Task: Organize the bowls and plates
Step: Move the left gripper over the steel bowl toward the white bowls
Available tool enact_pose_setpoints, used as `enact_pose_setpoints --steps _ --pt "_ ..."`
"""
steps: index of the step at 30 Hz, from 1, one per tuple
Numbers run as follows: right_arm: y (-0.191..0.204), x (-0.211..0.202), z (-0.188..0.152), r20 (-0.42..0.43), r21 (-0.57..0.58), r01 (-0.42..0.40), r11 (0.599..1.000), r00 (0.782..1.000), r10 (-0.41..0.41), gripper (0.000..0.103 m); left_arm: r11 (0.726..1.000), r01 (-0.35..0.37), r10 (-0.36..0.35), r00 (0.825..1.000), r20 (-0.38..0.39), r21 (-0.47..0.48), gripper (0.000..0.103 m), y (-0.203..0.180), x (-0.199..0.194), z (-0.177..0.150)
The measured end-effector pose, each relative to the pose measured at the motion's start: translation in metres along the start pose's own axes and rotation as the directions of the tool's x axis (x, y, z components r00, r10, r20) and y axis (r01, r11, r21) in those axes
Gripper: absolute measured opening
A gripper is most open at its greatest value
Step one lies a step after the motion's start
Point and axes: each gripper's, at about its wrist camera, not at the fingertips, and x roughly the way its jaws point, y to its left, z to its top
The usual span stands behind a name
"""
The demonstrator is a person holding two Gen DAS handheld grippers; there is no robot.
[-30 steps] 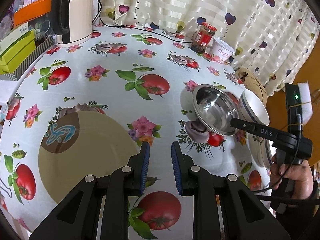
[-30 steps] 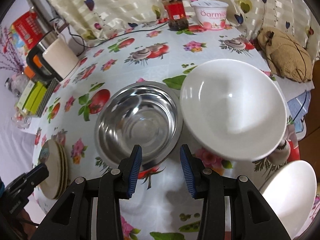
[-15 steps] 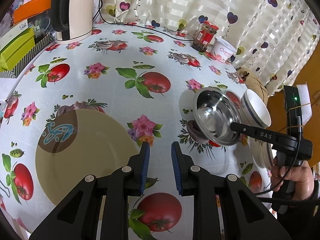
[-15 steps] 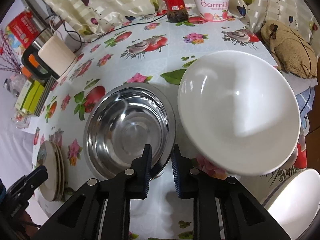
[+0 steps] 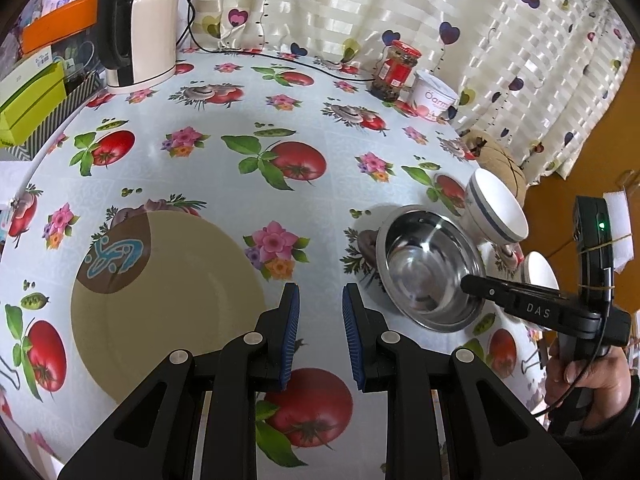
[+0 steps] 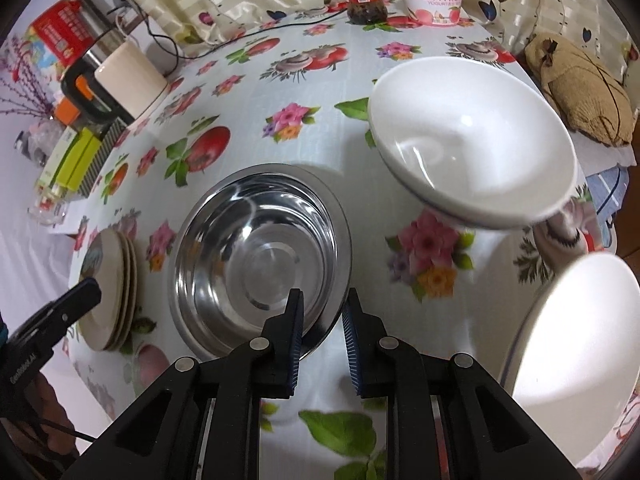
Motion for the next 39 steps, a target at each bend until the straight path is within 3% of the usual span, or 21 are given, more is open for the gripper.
enact_pose_setpoints --steps 26,39 --pt "0.022 -0.042 -0.013 0.077 -0.011 0.084 0.996 0.994 -0.083 0.036 0.998 0.062 -0.064 0.996 0.064 0.028 0.023 0.006 -0.018 0.005" --pt "0.055 -0.061 -0.012 0.128 -0.076 0.095 0.993 0.988 -0.084 0.037 0.998 0.029 -0.034 0.995 0.089 0.055 0.023 0.004 -0.022 0.012"
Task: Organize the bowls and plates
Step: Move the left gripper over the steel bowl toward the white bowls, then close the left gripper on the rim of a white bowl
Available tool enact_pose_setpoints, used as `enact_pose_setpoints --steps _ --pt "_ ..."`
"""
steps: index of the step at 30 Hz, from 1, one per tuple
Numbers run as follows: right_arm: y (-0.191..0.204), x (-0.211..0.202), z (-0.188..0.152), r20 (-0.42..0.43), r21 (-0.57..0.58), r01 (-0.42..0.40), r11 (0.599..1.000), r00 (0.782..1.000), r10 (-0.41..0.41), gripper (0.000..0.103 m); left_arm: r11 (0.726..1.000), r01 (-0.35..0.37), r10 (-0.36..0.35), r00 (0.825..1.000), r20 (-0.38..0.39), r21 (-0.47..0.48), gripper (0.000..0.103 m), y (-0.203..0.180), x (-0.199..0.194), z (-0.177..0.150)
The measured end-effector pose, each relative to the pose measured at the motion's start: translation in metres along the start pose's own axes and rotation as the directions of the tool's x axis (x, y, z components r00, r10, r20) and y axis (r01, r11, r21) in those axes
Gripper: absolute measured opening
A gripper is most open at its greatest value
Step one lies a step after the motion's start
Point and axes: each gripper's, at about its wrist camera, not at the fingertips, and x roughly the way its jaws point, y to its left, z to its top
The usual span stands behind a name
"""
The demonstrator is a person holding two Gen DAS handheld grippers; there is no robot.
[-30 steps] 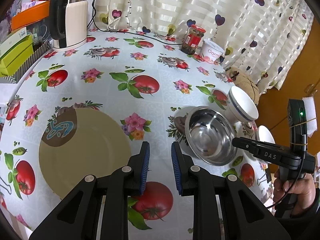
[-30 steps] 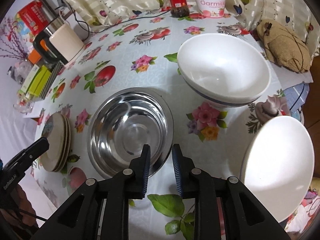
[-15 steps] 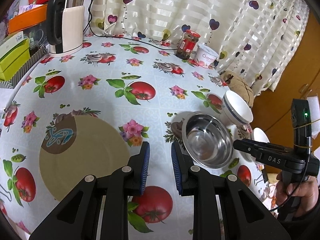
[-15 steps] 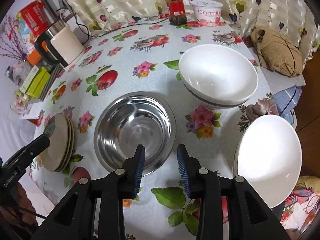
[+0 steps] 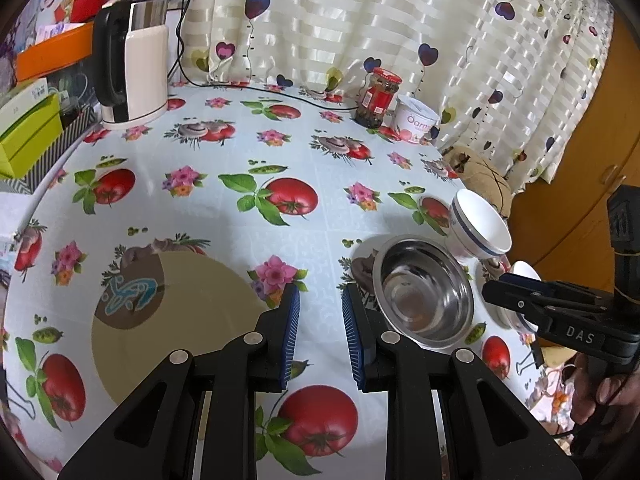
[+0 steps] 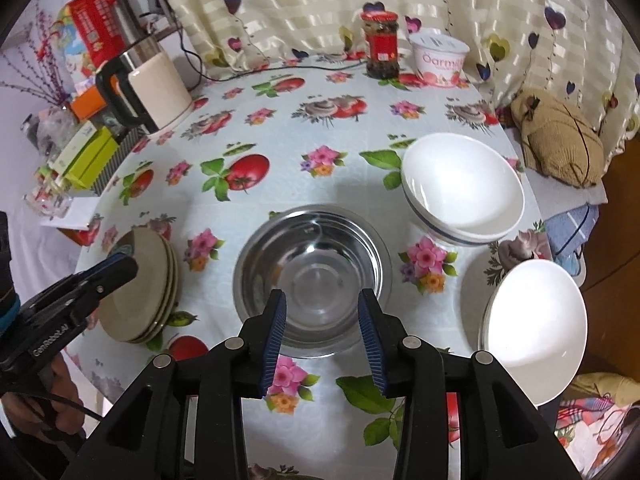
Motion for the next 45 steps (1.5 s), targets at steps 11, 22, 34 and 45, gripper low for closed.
enact_pose_setpoints --steps 11,22,34,45 --pt "-0.006 -0.011 0.005 0.040 -0.029 -0.022 0.999 0.999 0.023 0.037 1.000 -0.003 0.003 1.000 0.008 0.019 0.023 -0.018 0.001 0.008" --pt "-0.043 -0.022 0.011 0.093 0.024 -0.038 0.999 0.995 0.036 0.037 0.996 -0.004 0.003 1.000 0.011 0.092 0.023 -0.049 0.010 0.021" --pt "-0.082 -0.029 0.019 0.135 0.093 -0.030 0.995 0.991 0.018 0.037 0.991 0.074 -0.072 0.997 -0.027 0.115 0.023 -0.075 0.032 0.042" --pt "-0.116 -0.028 0.022 0.144 0.148 -0.002 0.989 0.989 -0.019 0.037 0.987 0.107 -0.100 0.993 -0.062 0.123 0.023 -0.100 0.061 0.059"
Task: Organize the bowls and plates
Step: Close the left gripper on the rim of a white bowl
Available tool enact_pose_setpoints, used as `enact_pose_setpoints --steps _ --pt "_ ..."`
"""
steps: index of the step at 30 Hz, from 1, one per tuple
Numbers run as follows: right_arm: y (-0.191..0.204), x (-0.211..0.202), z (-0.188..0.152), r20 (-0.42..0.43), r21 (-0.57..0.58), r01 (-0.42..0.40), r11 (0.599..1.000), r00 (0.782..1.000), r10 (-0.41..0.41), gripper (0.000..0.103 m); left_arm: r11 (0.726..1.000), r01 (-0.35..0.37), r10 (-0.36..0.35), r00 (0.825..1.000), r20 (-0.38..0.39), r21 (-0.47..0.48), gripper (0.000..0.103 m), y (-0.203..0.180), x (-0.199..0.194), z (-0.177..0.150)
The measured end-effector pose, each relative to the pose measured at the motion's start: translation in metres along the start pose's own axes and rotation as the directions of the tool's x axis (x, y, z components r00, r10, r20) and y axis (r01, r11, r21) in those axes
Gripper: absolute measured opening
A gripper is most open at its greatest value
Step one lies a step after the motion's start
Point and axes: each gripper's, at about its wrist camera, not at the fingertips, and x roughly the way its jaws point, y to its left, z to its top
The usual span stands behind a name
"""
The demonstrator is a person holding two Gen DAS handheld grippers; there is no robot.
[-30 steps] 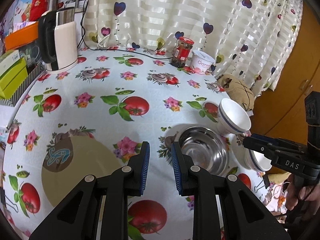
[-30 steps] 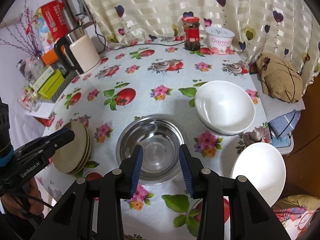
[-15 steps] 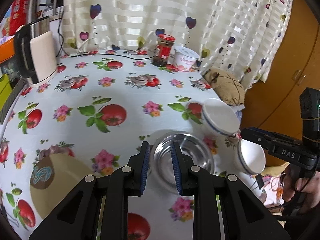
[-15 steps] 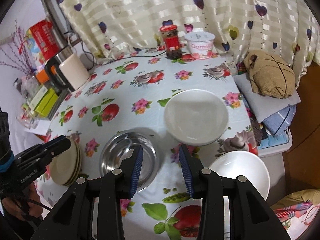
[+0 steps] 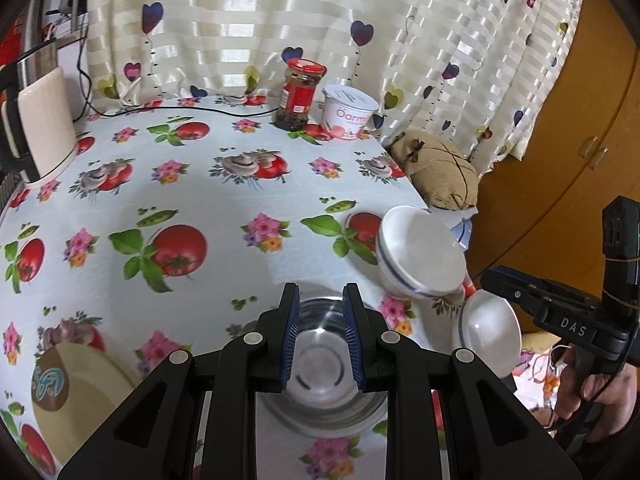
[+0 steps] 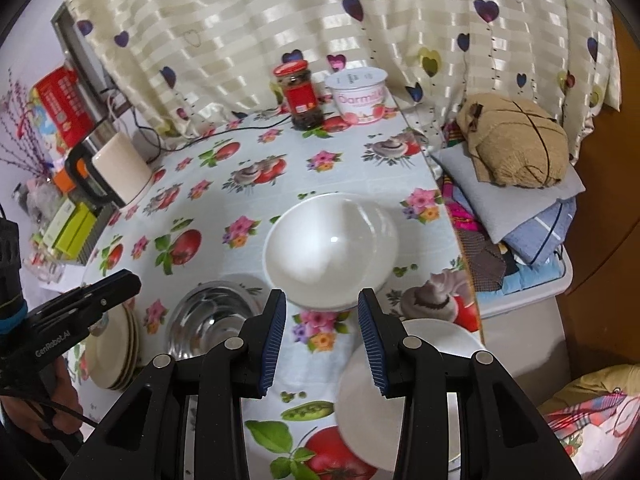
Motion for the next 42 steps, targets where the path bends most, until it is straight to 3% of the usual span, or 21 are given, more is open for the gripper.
enact_pose_setpoints --steps 10,13,19,42 --pt "-0.028 0.008 0.006 -0.001 0.047 0.028 0.999 1.000 -0.028 0.036 0.999 0.047 -0.047 0.998 -0.045 -0.002 0.023 -0.020 0.028 0.014" --pt "-0.036 0.013 0.008 -0.005 0.062 0.033 0.998 0.999 -0.033 0.029 0.998 0.064 -0.064 0.997 -0.052 -0.002 0.023 -0.026 0.036 0.018" --pt "-0.047 0.024 0.013 -0.020 0.088 0.027 0.996 0.999 -0.025 0.026 0.996 0.086 -0.087 0.992 -0.095 -0.015 0.023 -0.035 0.061 0.022" --pt "-0.052 0.064 0.022 -0.085 0.103 0.015 0.995 0.996 -0.006 0.016 0.992 0.114 -0.120 0.980 -0.158 -0.045 0.023 -0.041 0.100 0.027"
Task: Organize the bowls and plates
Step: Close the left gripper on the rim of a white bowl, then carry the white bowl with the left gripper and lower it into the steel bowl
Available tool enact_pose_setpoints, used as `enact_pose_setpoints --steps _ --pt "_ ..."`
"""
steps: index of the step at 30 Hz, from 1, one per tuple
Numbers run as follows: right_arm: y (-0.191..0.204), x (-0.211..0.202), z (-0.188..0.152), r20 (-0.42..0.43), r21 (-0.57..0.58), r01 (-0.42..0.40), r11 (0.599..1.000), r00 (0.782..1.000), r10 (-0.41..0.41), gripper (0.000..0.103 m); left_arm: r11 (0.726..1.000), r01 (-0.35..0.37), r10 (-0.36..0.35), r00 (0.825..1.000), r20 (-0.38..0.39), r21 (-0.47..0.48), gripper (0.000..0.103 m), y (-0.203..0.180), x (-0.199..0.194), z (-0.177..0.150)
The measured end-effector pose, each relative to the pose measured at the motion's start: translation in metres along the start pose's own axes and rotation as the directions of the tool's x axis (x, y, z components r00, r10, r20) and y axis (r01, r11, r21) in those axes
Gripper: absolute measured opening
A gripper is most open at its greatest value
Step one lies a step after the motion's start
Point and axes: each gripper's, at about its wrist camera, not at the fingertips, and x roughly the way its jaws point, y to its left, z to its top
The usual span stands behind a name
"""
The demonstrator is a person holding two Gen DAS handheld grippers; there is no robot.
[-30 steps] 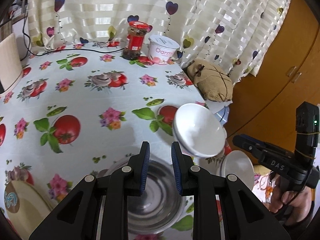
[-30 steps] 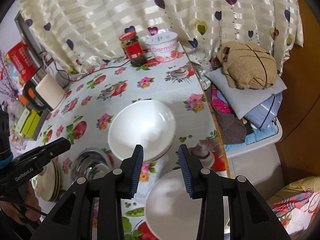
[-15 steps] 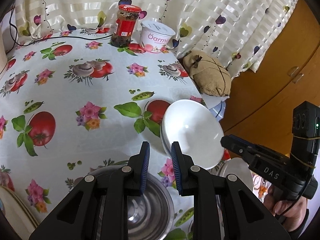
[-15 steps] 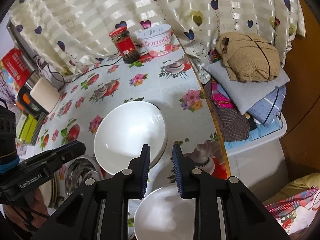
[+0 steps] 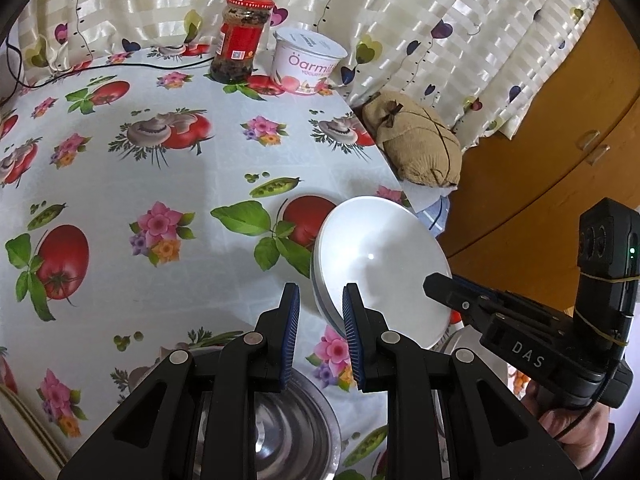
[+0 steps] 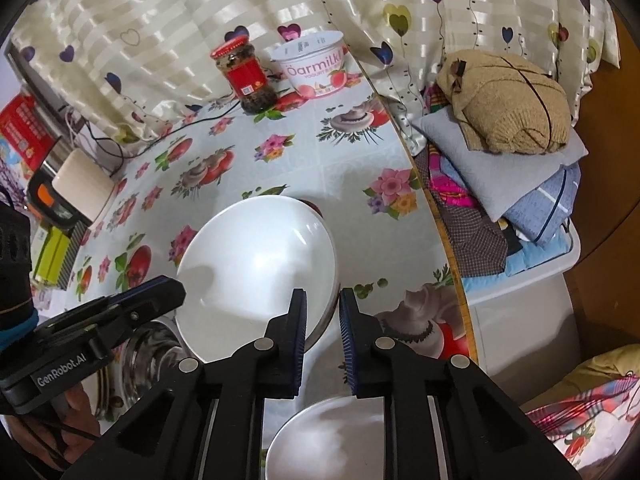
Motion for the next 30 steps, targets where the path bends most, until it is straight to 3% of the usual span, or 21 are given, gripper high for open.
enact_pose_setpoints --steps 6,30 --pt "-0.001 0.001 0.001 0.001 0.002 -0.002 1.000 1.000 0.002 0.016 1.000 0.010 -0.010 1.000 -0.007 0.005 0.016 -0.003 0.004 0.000" --pt "0.016 -0.019 0.002 0.042 -0.013 -0.012 1.000 0.999 0.013 0.015 1.000 0.005 -0.005 0.999 0.054 0.005 0.015 -0.004 -0.029 0.002"
